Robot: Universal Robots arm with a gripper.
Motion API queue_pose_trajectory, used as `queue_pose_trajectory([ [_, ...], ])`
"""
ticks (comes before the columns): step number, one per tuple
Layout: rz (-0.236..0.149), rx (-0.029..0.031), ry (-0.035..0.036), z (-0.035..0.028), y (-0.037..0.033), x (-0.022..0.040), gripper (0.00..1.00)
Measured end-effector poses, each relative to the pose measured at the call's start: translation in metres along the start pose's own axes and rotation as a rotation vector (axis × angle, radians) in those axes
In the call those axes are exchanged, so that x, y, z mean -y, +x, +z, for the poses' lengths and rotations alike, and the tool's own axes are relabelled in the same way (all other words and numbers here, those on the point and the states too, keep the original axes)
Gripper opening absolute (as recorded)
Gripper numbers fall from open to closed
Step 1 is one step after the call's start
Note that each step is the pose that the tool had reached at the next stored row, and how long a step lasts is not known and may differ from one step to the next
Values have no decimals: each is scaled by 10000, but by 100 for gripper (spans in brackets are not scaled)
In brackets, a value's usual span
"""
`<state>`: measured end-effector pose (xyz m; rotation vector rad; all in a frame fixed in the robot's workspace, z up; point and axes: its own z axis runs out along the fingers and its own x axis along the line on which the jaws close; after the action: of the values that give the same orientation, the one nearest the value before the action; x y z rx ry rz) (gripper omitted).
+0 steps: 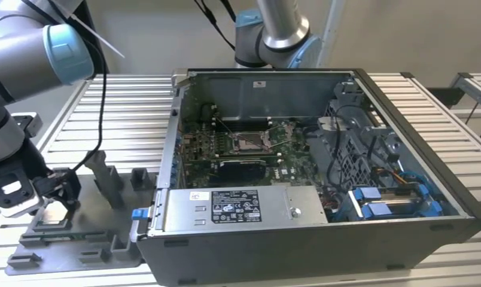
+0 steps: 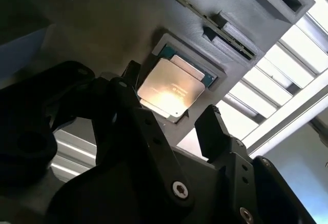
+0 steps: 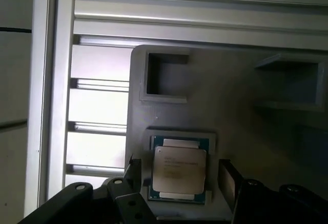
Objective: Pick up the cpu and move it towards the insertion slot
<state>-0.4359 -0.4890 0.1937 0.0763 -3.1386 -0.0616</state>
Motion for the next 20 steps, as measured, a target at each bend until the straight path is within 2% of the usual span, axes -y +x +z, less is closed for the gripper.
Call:
queue_pose_trajectory([
  [4,-20,-1,1,42,2,2,100],
  [20,-20,-1,18,81,2,3,100],
])
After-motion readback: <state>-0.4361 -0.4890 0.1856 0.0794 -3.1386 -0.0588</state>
